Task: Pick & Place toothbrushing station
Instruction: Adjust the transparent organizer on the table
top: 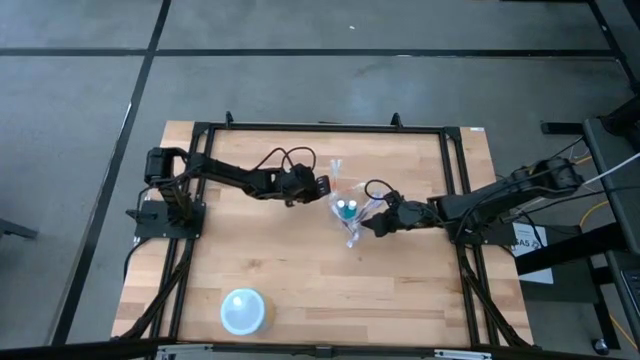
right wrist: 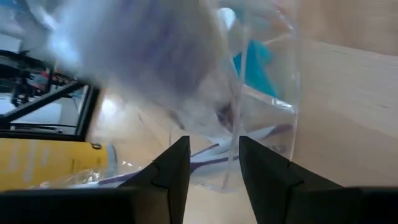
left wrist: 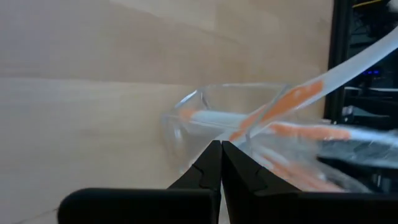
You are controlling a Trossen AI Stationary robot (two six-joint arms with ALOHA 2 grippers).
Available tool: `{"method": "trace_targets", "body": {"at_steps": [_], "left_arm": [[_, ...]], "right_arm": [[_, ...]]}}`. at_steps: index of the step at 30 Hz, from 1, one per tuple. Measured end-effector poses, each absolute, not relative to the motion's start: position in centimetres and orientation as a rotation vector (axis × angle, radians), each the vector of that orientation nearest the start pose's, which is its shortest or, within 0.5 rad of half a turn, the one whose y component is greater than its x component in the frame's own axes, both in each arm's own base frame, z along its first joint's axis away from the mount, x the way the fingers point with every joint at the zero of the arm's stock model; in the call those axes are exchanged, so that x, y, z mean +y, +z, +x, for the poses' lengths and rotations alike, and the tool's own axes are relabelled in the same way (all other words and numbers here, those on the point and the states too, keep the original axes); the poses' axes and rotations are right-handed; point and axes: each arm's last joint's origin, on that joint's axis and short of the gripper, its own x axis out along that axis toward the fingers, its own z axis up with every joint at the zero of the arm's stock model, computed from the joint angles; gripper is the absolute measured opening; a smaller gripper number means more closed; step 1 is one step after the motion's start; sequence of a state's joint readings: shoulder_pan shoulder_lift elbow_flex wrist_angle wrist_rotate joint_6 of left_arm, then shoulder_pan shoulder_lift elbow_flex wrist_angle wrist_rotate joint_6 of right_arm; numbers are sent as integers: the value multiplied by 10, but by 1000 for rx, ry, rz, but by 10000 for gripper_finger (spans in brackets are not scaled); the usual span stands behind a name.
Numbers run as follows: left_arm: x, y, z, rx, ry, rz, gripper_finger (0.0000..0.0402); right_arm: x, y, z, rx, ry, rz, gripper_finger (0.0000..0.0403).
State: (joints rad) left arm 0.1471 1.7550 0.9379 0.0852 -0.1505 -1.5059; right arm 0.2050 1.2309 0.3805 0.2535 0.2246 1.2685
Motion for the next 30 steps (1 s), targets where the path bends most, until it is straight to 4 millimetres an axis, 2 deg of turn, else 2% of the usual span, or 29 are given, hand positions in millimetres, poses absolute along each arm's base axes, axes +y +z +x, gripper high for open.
{"method": "trace_targets", "body": {"at_steps": [5,10,15,30], "left_arm": [[63,163,347,344,772,-1431,2],[68,164,348,322,765,-1434,2],[70,165,348,311,764,-1429,1],[55,162,344,379,814,-1418,1]], "right_arm": [[40,156,223,443,-351,1116,124],[44,166,242,428,-322,1064,102],[46,169,256,432,-323,1036,94],[65,181,235,348,-463,1019,94]]}}
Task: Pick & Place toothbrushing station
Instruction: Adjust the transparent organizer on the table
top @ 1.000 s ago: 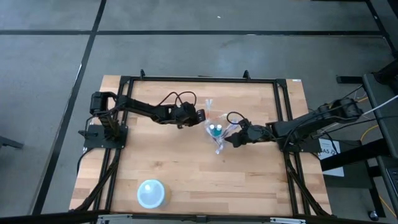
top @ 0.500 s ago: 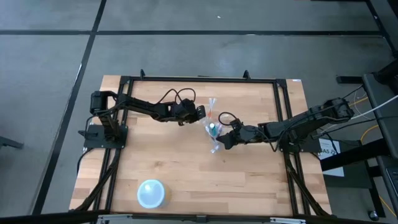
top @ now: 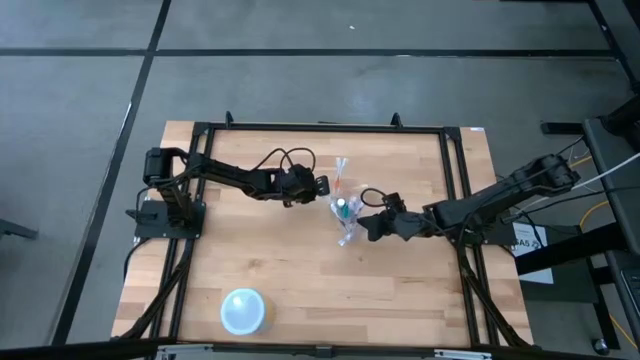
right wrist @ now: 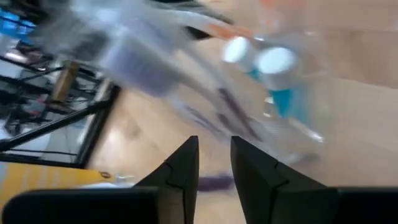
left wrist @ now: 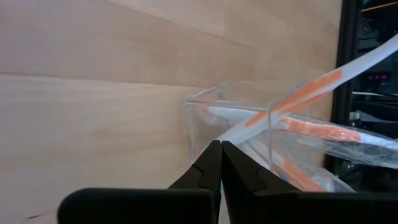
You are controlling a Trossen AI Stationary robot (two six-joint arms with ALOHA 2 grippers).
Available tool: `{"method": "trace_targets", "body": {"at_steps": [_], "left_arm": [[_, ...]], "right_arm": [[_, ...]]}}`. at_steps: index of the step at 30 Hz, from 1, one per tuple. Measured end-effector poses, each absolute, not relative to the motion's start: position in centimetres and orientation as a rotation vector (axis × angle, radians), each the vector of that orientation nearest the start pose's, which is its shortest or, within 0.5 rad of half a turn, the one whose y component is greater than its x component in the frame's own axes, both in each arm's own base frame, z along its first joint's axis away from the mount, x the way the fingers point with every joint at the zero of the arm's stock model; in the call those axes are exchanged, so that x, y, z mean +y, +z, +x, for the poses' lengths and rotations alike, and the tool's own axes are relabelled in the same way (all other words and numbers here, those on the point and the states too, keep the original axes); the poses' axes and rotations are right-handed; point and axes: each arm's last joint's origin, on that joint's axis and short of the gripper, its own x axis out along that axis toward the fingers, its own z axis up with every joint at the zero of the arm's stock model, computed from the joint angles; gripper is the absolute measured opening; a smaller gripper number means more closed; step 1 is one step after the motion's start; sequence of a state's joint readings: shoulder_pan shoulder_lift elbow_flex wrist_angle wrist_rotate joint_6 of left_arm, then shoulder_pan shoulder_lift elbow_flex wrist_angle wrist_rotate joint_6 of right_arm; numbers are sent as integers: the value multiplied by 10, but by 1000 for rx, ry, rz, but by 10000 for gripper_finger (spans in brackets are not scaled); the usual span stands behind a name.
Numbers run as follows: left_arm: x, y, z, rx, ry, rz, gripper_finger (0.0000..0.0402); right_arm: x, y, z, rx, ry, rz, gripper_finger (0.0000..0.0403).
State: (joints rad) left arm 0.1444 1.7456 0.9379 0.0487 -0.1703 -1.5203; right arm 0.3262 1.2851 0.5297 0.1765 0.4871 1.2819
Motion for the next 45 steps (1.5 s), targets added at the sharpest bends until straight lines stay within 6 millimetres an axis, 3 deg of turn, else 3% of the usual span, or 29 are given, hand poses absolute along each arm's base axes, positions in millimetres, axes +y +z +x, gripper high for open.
{"method": "trace_targets", "body": {"at_steps": [8,15,23,37,45], "left_arm": [[55,162,344,375,817,-1428,1],[55,162,344,375,817,-1429,1],[59,163,345,359,808,-1441,1],[62,165,347,363,754,-1443,1],[67,167,348,339,735,-1420,1]], "right_arm": [[72,170,214,535,-551,1004,94],[66,163,209,598,-624,975,93],[57,159,219,602,-610,964,93],[66,134,255,529,-464,1071,93],[67,139,259,461,-452,1098,93]]}}
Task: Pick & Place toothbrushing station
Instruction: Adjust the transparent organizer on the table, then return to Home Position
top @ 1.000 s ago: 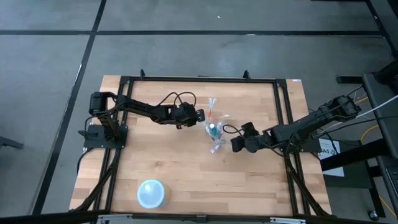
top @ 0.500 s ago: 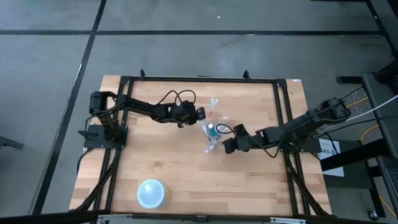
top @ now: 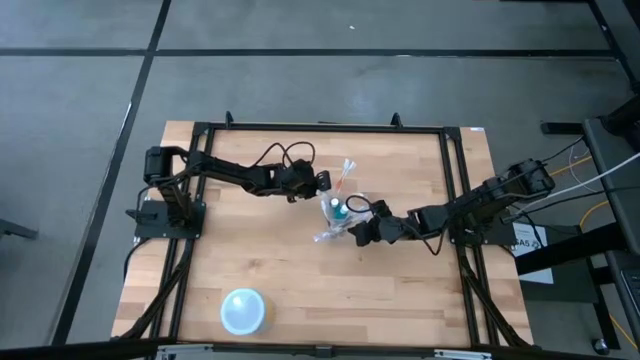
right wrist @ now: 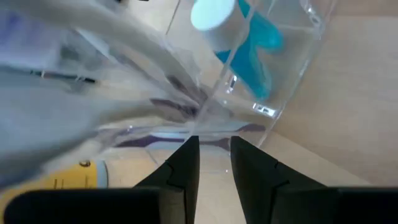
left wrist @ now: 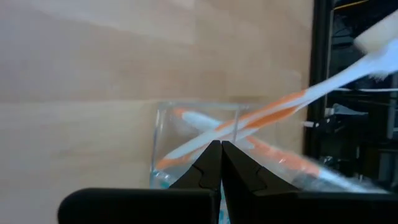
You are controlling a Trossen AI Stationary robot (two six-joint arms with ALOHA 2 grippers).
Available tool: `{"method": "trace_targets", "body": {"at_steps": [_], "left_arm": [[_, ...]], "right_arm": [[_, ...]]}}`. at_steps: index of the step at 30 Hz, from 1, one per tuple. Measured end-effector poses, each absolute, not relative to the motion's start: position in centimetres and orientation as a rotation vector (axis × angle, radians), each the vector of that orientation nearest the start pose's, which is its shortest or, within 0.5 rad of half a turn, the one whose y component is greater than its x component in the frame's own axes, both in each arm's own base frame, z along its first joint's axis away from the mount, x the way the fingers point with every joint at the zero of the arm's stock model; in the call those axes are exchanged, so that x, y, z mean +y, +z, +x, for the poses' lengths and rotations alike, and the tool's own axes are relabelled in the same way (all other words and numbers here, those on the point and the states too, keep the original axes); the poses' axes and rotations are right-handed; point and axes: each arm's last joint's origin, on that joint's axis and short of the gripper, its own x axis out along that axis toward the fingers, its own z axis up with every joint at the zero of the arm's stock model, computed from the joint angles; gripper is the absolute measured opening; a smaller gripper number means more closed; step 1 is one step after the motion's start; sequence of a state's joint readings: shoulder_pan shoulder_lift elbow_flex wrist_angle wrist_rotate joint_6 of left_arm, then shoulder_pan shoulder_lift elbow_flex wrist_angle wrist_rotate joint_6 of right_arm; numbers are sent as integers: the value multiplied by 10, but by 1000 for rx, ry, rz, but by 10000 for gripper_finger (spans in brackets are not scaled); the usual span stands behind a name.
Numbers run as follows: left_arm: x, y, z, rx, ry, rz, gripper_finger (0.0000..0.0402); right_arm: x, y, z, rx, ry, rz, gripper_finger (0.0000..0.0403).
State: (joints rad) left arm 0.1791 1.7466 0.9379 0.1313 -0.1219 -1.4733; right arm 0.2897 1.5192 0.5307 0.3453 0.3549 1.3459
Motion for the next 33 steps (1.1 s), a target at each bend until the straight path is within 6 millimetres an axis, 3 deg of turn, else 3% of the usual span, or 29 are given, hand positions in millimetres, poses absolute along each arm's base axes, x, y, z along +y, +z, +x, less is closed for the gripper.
{"method": "trace_targets", "body": {"at_steps": [9,15,21,27,31,33], "left_arm": [[72,170,343,330,774,-1373,1],[75,191,324,302,916,-1248,1],[75,226,296,290,986,-1075,2],[66,281,241,284,1028,-767,1],[46,333,207,241,760,-286,4],[38,343,196,162,559,-162,3]], "right_arm": [[67,137,258,475,-511,1072,93],[76,134,250,477,-567,1044,93],[87,141,234,417,-554,997,94],[82,167,181,230,-470,937,94],[70,209,149,89,-260,795,94],[60,227,135,18,-208,682,94]]}}
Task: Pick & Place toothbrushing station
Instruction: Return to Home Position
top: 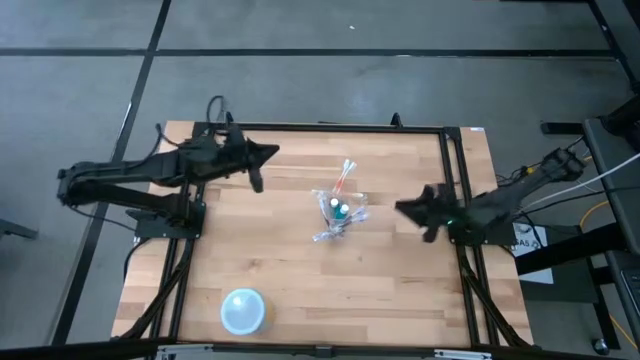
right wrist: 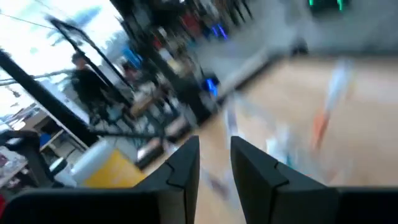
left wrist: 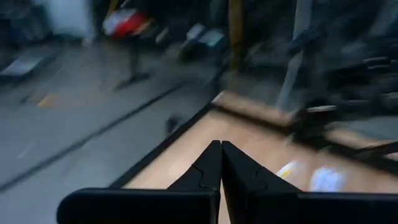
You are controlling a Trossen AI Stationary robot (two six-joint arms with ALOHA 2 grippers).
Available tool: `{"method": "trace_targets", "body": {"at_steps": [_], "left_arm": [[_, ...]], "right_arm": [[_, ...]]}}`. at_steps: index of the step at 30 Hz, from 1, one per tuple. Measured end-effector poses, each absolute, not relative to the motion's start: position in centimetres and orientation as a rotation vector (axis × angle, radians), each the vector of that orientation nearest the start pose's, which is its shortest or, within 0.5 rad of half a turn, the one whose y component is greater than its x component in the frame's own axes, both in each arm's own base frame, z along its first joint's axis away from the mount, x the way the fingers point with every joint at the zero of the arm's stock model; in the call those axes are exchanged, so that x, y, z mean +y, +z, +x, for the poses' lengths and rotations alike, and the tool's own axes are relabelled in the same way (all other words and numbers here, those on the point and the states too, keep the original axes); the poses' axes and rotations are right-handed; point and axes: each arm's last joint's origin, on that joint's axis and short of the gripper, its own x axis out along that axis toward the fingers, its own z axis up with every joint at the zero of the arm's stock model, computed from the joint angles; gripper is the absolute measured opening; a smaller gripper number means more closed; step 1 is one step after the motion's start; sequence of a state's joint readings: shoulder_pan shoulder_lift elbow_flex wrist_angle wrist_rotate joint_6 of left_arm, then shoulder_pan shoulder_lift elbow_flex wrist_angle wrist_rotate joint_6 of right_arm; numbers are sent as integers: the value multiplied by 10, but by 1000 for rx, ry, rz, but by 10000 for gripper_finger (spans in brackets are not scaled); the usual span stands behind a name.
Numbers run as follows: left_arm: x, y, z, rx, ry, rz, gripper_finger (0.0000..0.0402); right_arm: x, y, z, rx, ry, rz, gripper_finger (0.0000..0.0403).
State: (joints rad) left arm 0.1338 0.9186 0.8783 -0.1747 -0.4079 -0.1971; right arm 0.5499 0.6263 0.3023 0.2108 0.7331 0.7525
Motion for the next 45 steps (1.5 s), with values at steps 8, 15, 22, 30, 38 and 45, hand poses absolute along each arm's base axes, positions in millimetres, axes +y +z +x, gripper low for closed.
{"method": "trace_targets", "body": {"at_steps": [8,15,22,30,38,45], "left_arm": [[47,327,171,-52,399,-149,5],[40,271,132,-134,369,-148,10],[13,234,120,-78,243,-94,10],[-14,216,111,-53,266,49,8],[-14,205,89,-53,297,56,8],[-11,201,83,-60,345,47,8]], "right_arm": [[25,258,91,-194,-226,431,94],[23,241,88,-149,-258,286,94],[28,204,95,-212,-278,260,94],[31,190,94,-173,-332,139,94],[33,173,94,-18,-383,-4,93],[29,166,95,26,-226,12,93]]}}
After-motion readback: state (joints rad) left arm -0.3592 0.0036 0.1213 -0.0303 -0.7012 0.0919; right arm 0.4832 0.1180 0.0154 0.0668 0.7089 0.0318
